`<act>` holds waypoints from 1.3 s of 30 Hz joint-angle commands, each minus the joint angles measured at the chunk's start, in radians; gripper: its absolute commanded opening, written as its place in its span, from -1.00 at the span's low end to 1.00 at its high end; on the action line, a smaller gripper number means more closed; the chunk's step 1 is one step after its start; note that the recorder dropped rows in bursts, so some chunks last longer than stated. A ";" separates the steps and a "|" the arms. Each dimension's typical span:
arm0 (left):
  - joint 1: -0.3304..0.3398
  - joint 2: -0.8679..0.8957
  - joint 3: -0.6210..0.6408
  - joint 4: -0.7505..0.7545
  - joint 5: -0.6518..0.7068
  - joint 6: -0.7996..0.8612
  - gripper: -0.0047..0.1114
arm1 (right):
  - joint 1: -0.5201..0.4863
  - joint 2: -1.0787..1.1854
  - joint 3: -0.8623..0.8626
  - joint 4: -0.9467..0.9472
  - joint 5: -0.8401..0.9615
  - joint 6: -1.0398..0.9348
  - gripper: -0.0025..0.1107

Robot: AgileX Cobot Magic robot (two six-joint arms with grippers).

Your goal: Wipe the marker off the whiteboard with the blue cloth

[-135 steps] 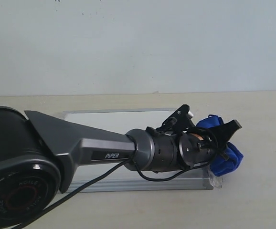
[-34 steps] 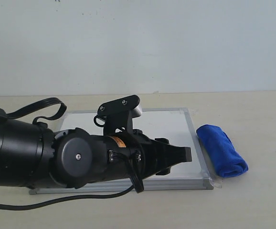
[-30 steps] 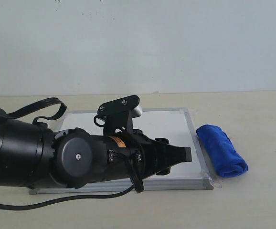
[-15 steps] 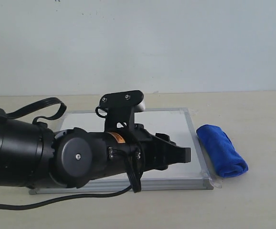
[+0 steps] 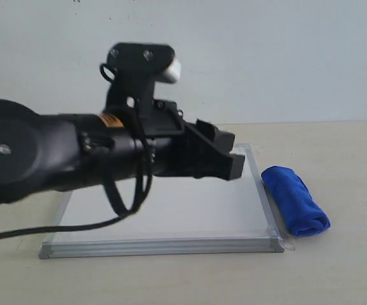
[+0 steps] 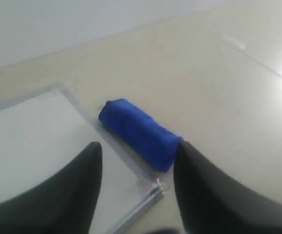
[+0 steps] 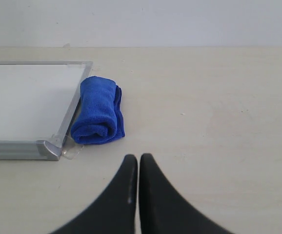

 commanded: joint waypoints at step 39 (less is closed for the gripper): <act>0.629 -1.462 0.008 0.224 0.847 -0.137 -0.85 | -0.005 -0.005 -0.001 -0.005 -0.002 0.000 -0.93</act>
